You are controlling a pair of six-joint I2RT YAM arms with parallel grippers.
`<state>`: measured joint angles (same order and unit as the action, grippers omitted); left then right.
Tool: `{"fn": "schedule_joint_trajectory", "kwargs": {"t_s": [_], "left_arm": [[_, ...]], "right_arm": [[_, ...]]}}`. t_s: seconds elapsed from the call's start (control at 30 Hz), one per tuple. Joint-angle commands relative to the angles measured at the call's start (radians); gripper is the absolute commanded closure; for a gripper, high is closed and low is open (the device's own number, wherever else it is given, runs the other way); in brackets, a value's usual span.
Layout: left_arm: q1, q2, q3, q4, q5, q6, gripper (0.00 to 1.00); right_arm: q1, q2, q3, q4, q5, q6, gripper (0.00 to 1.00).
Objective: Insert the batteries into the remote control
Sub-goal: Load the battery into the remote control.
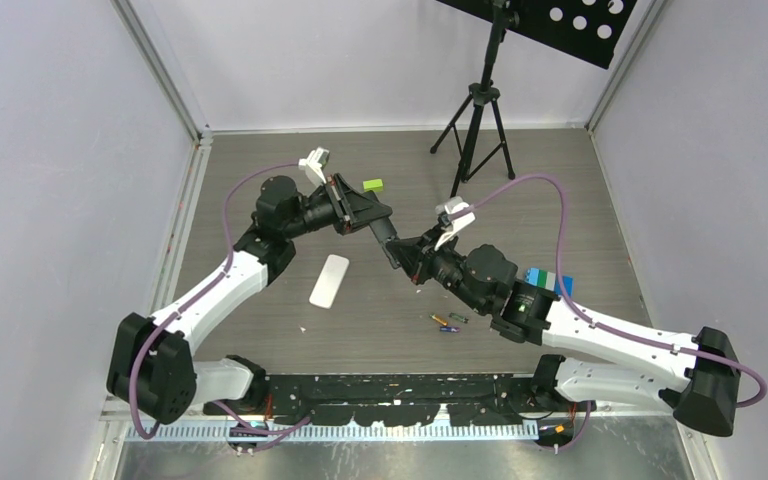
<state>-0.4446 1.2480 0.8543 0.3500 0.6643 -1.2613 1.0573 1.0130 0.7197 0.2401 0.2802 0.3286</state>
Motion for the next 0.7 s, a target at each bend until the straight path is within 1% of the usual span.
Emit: {"fn": "schedule_joint_trajectory", "kwargs": {"t_s": [0.0, 0.07, 0.17, 0.3, 0.47, 0.67], "left_arm": [[0.009, -0.032, 0.112, 0.195, -0.023, -0.158, 1.0], [0.012, -0.029, 0.115, 0.183, -0.025, -0.151, 1.0], [0.014, -0.022, 0.115, 0.175, -0.023, -0.15, 1.0], [0.015, -0.005, 0.101, 0.196, -0.015, -0.159, 1.0], [0.018, 0.001, 0.069, 0.232, -0.004, -0.168, 1.0], [0.018, -0.005, 0.048, 0.207, 0.02, -0.123, 1.0]], "right_arm": [[0.009, 0.065, -0.08, -0.208, 0.0, -0.088, 0.91], [0.009, 0.061, -0.09, -0.201, -0.004, -0.108, 0.89], [0.009, 0.057, -0.1, -0.199, -0.025, -0.147, 0.84], [0.009, 0.053, -0.106, -0.196, -0.042, -0.167, 0.81], [0.009, 0.046, -0.102, -0.165, -0.083, -0.12, 0.8], [0.006, 0.086, -0.083, -0.127, -0.086, -0.034, 0.77]]}}
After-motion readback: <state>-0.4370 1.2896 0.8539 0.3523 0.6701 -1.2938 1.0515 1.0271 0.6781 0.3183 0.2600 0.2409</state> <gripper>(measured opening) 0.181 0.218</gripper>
